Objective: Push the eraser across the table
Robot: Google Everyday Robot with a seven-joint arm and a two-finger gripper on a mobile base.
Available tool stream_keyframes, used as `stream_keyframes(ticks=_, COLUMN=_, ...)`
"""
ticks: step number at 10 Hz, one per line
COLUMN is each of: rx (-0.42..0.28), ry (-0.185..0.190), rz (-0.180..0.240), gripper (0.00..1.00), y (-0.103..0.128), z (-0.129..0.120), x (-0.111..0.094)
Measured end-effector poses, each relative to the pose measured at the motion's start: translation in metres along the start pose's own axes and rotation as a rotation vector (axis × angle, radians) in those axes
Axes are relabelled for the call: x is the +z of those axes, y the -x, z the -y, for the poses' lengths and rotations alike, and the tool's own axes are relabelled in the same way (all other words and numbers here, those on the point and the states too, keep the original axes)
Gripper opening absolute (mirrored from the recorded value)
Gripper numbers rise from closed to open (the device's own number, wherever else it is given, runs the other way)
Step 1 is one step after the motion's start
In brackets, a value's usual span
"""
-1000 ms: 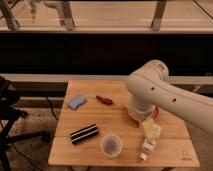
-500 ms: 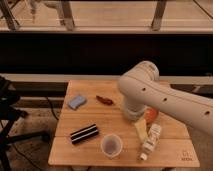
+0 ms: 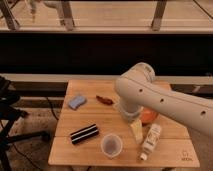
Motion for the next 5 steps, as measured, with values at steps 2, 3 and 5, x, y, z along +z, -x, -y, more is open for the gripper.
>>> stream_keyframes(ticks=2, rx=-0.004, ry=0.0, rz=0.004, gripper=0.99, y=0.003, z=0.002, x=0.003)
stream_keyframes(ticks=3, rx=-0.012, ry=-0.002, rz=0.01, gripper=0.99, y=0.006, z=0.004, x=0.005)
stream_keyframes(ticks=5, rx=-0.031, ry=-0.004, rz=0.023, gripper=0.99, y=0.017, z=0.011, x=0.011)
